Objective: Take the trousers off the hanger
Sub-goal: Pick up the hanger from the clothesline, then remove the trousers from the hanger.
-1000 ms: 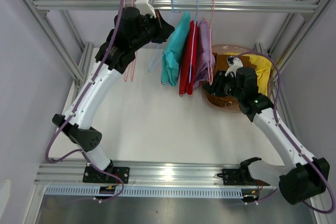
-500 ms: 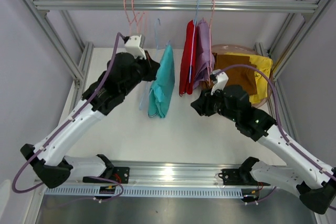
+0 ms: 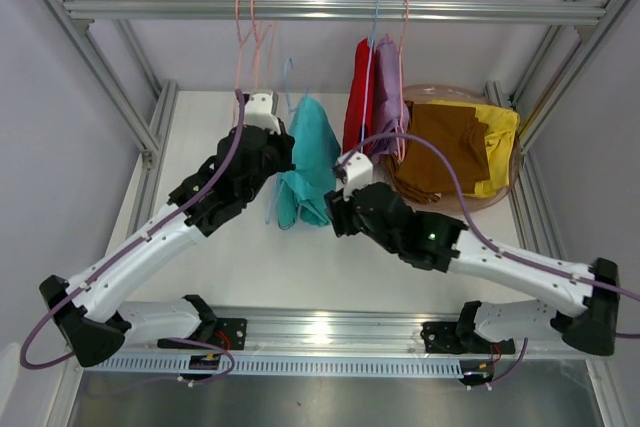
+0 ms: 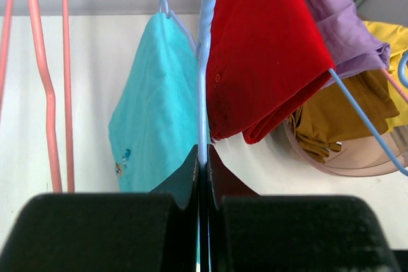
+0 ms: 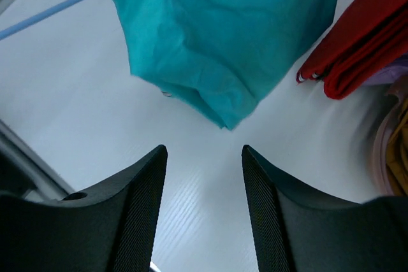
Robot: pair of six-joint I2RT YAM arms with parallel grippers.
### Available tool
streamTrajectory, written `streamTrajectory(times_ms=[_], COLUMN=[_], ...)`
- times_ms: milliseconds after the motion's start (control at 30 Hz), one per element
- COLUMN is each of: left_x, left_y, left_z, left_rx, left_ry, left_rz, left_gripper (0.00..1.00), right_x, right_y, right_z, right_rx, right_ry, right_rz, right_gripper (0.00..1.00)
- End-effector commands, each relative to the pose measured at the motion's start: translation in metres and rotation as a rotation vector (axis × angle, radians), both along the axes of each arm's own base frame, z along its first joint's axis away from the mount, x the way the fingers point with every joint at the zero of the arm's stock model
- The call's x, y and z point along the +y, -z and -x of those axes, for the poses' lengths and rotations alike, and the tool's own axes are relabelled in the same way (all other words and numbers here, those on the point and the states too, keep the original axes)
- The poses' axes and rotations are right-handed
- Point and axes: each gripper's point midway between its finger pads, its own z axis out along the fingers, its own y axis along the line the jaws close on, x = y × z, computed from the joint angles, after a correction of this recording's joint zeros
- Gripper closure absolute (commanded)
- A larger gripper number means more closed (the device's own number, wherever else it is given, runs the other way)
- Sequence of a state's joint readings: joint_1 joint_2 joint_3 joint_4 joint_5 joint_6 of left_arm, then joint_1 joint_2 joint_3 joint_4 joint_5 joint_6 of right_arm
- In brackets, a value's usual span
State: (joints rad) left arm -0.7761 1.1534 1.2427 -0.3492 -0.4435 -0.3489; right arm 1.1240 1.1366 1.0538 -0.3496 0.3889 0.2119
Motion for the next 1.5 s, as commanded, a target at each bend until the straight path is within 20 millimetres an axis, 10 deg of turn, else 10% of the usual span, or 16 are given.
streamTrajectory(times_ms=[0,367,733,1000,1467], left_x=[0.002,0.006,0.004,0.003,-0.002], left_y=[-0.036,-0.022,-0.013,-0.008,-0.012], left_z=[0.000,0.012,0.012,0.010,0.013], left_rx=[-0.102,-0.037,0.013,0.028,0.033], left_ry=[-0.003,0.024,0.056,0.063,0.096], left_rz=[0.074,0.105,0.135,0.129,0.131], left_gripper=[1.00,1.00,1.00,1.00,1.00], right_x=[0.020,0.073,0.106,0.097,0.062], right_y=[-0.026,-0.040,-0.013,0.011,0.013], right_z=[-0.025,-0.054,-0.049,-0.048,-0.117], right_rx=[-0.115,-0.228,-0.197,-0.194,-0.292], right_ry=[0.070,0.071,0.005,0.021,0.188], right_rz=[0.012,0.005,0.019,0.053,0.114], right_gripper=[0.45,0.30,0.28,0.27,0.31])
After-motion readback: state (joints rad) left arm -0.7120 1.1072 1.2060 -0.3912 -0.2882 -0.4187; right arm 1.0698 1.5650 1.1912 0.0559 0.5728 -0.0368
